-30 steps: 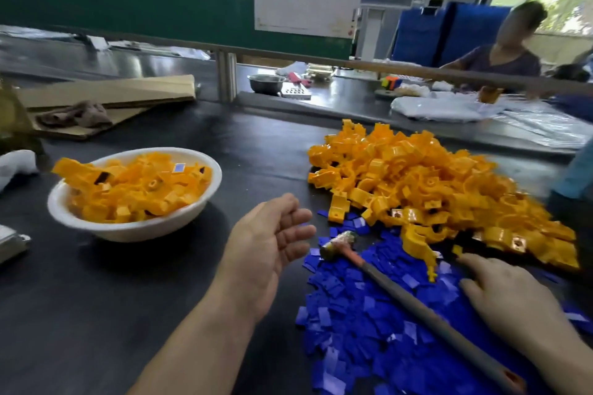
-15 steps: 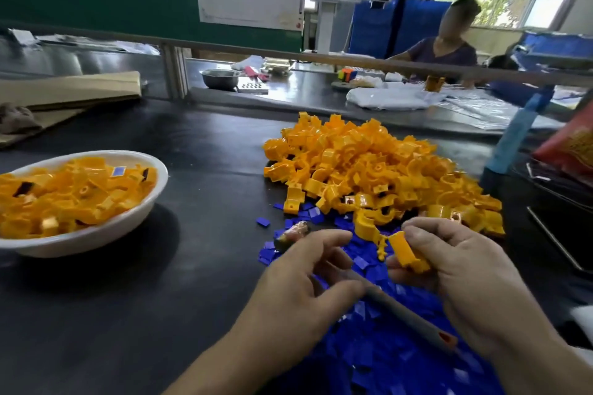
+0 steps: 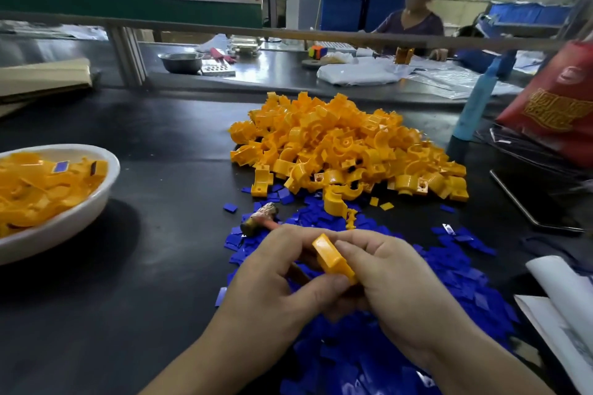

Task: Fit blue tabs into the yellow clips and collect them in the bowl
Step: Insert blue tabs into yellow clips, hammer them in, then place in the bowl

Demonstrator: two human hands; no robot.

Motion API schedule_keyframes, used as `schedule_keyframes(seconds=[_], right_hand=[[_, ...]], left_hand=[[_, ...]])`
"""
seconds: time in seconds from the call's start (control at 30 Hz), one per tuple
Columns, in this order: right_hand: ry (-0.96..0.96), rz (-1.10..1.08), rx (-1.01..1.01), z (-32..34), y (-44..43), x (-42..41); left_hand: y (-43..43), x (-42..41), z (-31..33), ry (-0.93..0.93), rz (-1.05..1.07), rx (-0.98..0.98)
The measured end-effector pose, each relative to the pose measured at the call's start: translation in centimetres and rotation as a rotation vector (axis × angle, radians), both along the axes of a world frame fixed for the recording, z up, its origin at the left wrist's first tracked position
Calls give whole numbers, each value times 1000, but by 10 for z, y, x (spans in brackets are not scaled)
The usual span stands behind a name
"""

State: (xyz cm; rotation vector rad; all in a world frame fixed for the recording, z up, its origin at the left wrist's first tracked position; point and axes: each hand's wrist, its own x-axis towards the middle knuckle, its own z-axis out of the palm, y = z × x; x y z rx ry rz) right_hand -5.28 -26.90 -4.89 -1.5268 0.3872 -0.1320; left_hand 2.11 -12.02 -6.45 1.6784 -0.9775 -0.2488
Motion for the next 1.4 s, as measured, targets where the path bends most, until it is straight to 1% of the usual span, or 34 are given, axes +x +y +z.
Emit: schedule_keyframes(seconds=[0.07,0.17,0.23,0.33,0.47,0.53,0.57,0.63,0.7,0.77,0.9,0.97,1.13,1.2,1.4], right_hand=[[29,55,39,-4,0,0],[34,126,122,-4,-2,-2],[14,134,120,-4,-2,-4],[-18,51,-25,-5,3,-4],[-70,-64,-386,-11,8,-5],[-129,-129,-478,-10,8,-7],[-170,-164,-480,-10,8,-7],[-241,-232,-418,-8,8,-7],[-265,-288,-352,-8,8,-7],[-286,-317,-337,-6,8,-8],[-347,-263,-317,-3,11,-10],[-366,-234,-354,-2,13,-11],[-390,-239,-382,-2,12,-12],[-408,-234,-418,-2,14,-12],[-366,-227,-670,-6,15,-10]], left_hand=[[-1,-1,-1,-12,28,13],[-1,-1,1,33,53,7],[-1,-2,3,68,41,-1],[-3,-2,4,99,49,17],[-4,-4,2,56,104,83],[-4,-5,3,34,132,92],[-3,-4,4,57,145,71],[-2,-1,4,158,171,9],[-2,3,3,275,159,-36],[-3,5,3,361,148,-63],[-6,4,0,464,92,-85],[-6,4,-1,508,59,-109],[-6,5,-5,547,33,-138],[-8,4,-6,531,35,-132],[-7,4,-7,502,111,-128]])
